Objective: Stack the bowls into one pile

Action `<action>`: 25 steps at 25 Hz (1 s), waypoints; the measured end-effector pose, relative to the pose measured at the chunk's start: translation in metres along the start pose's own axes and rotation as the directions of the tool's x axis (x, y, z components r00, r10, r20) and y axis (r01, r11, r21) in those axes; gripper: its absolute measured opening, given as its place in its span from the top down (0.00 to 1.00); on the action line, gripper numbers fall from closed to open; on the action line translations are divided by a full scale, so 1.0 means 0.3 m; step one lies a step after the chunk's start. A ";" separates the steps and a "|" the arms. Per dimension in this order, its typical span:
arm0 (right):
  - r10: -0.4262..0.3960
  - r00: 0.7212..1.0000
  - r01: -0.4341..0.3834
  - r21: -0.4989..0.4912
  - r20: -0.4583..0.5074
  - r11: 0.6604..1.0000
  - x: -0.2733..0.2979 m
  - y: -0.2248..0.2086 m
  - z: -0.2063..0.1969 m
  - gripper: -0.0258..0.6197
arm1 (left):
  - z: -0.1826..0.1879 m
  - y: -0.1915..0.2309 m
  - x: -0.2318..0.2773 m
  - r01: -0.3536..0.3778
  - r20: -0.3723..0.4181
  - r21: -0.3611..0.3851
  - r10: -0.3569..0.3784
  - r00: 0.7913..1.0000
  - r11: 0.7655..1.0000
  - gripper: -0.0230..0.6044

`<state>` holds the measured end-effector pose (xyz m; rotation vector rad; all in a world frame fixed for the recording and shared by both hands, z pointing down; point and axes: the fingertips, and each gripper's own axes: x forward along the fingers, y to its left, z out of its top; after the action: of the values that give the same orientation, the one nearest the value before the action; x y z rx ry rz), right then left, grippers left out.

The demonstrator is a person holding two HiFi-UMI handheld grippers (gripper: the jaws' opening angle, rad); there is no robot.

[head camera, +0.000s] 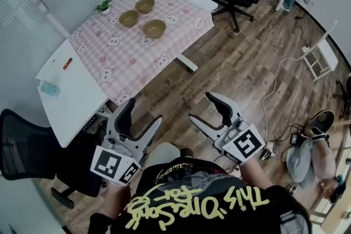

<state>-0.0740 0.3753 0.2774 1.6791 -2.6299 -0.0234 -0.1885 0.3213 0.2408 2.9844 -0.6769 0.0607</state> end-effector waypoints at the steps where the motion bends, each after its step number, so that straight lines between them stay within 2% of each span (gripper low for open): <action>1: 0.009 1.000 -0.009 0.004 -0.004 1.000 0.009 0.002 -0.009 0.53 | -0.008 0.008 -0.007 -0.007 -0.011 -0.001 0.007 1.000 1.000 0.42; 9: 0.062 0.998 -0.061 0.036 -0.006 0.997 0.168 -0.007 -0.023 0.53 | -0.031 0.161 -0.015 -0.071 -0.017 0.000 0.071 0.997 0.998 0.42; 13: 0.039 0.999 -0.039 -0.002 -0.023 0.999 0.253 -0.077 -0.021 0.53 | -0.038 0.256 0.065 -0.041 -0.002 -0.013 0.041 0.999 0.999 0.42; 16: 0.029 0.998 -0.028 0.021 -0.048 0.999 0.337 -0.128 -0.036 0.53 | -0.035 0.346 0.145 -0.022 0.008 -0.018 0.022 1.000 1.000 0.42; 21: 0.025 0.999 -0.027 -0.027 -0.042 0.999 0.501 -0.221 -0.023 0.53 | -0.044 0.495 0.267 -0.008 -0.006 -0.020 0.008 1.000 1.000 0.42; 25: 0.017 0.999 -0.017 -0.006 -0.040 1.000 0.585 -0.289 0.009 0.53 | -0.016 0.574 0.327 -0.006 -0.013 -0.034 0.006 1.000 0.999 0.42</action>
<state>-0.0692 0.1797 0.2742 1.6373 -2.6121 0.0024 -0.1746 0.1247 0.2630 2.9474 -0.6782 0.0681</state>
